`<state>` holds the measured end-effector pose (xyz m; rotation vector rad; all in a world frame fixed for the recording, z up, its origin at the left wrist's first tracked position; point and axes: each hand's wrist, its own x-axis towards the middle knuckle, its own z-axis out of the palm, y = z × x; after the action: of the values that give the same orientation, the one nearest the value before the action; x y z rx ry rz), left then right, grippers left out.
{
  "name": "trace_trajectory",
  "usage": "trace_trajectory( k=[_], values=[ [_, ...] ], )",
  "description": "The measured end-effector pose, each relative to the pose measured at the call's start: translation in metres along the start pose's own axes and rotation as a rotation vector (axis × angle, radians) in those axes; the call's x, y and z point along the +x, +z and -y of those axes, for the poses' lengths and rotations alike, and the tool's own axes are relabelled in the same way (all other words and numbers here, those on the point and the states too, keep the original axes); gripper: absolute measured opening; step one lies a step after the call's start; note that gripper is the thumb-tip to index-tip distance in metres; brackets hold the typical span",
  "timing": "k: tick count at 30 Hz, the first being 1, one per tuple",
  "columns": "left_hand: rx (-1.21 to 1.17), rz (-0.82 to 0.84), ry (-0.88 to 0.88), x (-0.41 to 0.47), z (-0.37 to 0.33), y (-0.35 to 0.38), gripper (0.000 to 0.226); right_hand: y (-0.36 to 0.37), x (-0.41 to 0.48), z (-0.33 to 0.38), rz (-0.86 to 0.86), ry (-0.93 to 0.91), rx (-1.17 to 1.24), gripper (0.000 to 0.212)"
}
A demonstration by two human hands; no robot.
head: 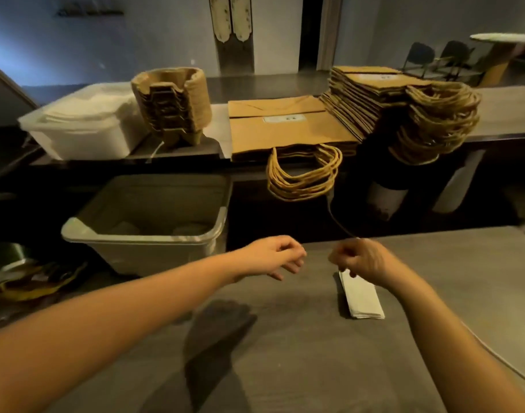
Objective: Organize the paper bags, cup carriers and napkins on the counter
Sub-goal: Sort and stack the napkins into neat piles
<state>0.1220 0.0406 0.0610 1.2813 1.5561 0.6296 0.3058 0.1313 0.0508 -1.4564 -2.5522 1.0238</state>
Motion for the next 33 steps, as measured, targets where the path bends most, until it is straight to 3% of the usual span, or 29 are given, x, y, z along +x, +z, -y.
trace_trajectory(
  k=[3,5,7,14,20,28,33],
  values=[
    [-0.090,-0.018,-0.123,0.024,0.023,0.026,0.018,0.032,0.021,-0.069,0.017,0.256,-0.147,0.029],
    [-0.113,-0.024,-0.187,0.036,0.030,0.035,0.028,0.046,0.028,-0.095,-0.023,0.305,-0.219,0.050],
    [-0.122,-0.018,-0.240,0.043,0.036,0.040,0.034,0.055,0.031,-0.106,-0.037,0.349,-0.245,0.057],
    [-0.176,-0.043,-0.315,0.056,0.058,0.039,0.033,0.072,0.049,-0.115,-0.075,0.425,-0.266,0.065],
    [-0.200,-0.039,-0.371,0.068,0.068,0.038,0.029,0.073,0.066,-0.121,-0.028,0.473,-0.085,0.065],
    [-0.139,0.017,-0.354,0.076,0.071,0.038,0.036,0.079,0.065,-0.116,-0.081,0.287,0.009,0.049],
    [-0.037,0.038,-0.245,0.080,0.066,0.031,0.067,0.074,0.064,-0.089,0.110,0.116,0.135,0.053]
  ],
)
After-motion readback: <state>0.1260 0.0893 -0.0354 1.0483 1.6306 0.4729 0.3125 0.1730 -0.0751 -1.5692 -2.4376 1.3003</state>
